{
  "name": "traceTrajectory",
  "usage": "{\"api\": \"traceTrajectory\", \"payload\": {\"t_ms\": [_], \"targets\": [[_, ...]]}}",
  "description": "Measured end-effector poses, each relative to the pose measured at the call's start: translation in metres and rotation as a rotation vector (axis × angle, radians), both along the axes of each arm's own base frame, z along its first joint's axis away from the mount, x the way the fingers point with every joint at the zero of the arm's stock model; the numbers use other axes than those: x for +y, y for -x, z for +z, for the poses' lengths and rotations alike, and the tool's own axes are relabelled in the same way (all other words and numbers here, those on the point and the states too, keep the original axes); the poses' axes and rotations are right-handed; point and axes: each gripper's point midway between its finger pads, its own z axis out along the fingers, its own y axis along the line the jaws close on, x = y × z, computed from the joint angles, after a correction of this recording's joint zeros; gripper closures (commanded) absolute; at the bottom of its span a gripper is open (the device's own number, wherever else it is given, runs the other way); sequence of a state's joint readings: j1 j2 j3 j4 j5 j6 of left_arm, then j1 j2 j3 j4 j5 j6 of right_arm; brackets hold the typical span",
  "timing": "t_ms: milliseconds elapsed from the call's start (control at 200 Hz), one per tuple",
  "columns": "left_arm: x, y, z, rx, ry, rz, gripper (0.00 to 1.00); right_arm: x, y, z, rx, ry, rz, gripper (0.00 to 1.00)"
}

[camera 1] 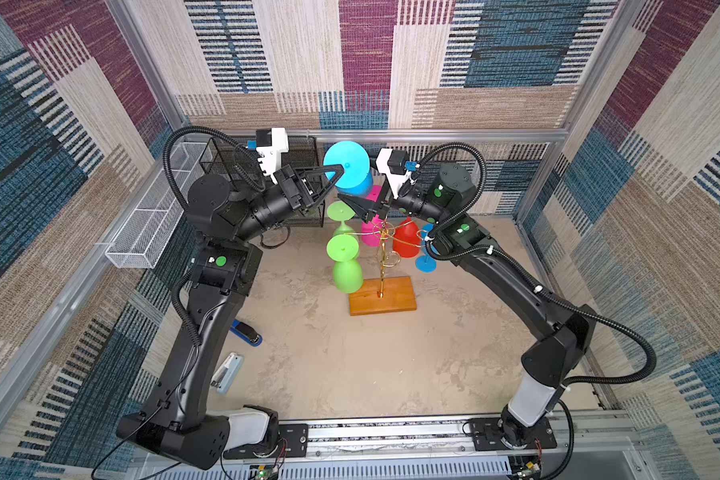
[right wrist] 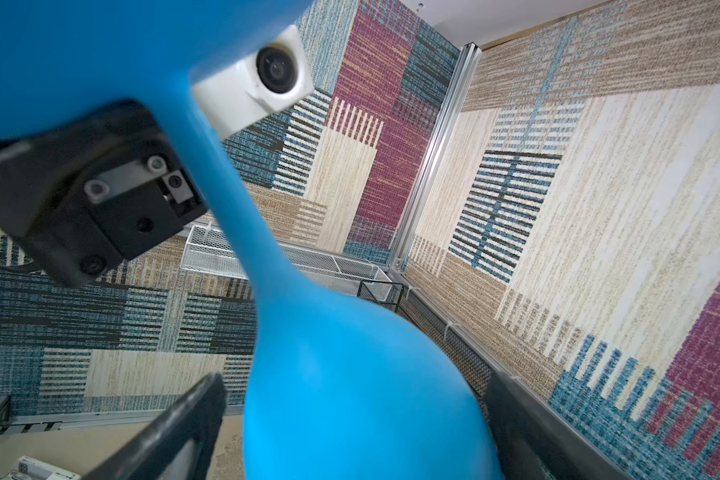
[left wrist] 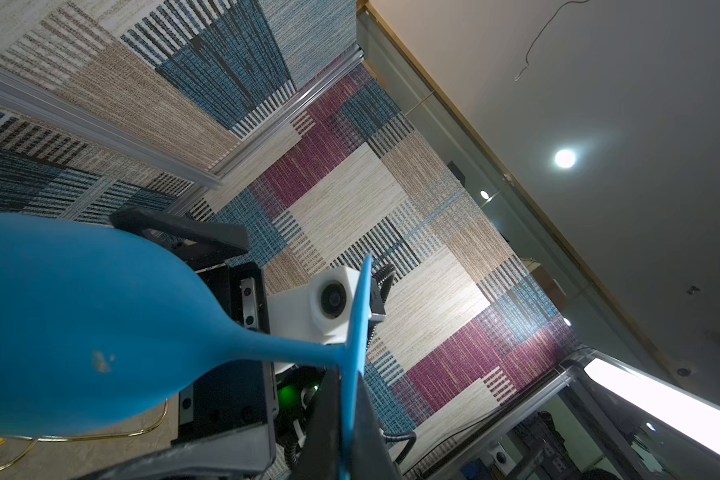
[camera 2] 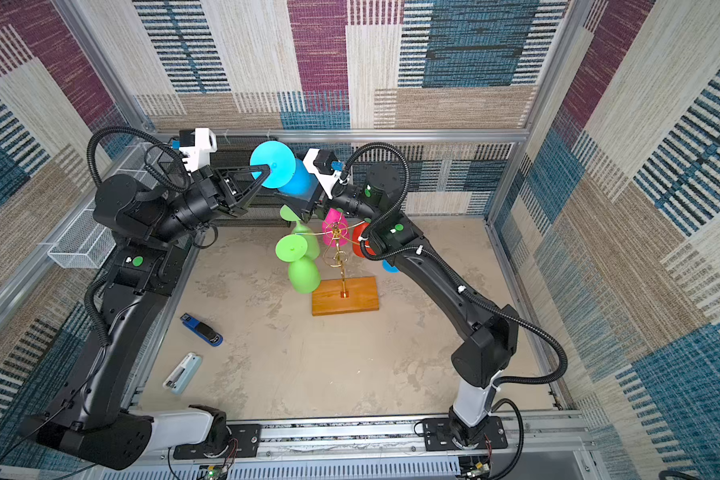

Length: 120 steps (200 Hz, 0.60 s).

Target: Take the wine glass off the wine glass rack

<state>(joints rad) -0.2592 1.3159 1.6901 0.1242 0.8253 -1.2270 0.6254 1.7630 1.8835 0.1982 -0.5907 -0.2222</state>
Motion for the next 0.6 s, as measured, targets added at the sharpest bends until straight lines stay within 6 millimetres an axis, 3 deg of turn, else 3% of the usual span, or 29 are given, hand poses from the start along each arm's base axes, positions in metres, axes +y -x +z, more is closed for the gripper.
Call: {"api": "traceTrajectory", "payload": {"t_ms": [105, 311, 601], "targets": [[0.0001, 0.0002, 0.0005, -0.001, 0.002, -0.001, 1.0, 0.0, -0.0001, 0.0, 0.0, 0.0, 0.0, 0.02], [0.0002, -0.0016, -0.0019, 0.006, 0.002, 0.0, 1.0, 0.0006, -0.0028, -0.0011, 0.005, 0.0, -0.01, 0.22], [-0.0001, -0.0062, -0.0019, 0.016, 0.018, -0.005, 1.0, 0.002, -0.0036, -0.0036, 0.006, 0.009, -0.013, 0.28]]}}
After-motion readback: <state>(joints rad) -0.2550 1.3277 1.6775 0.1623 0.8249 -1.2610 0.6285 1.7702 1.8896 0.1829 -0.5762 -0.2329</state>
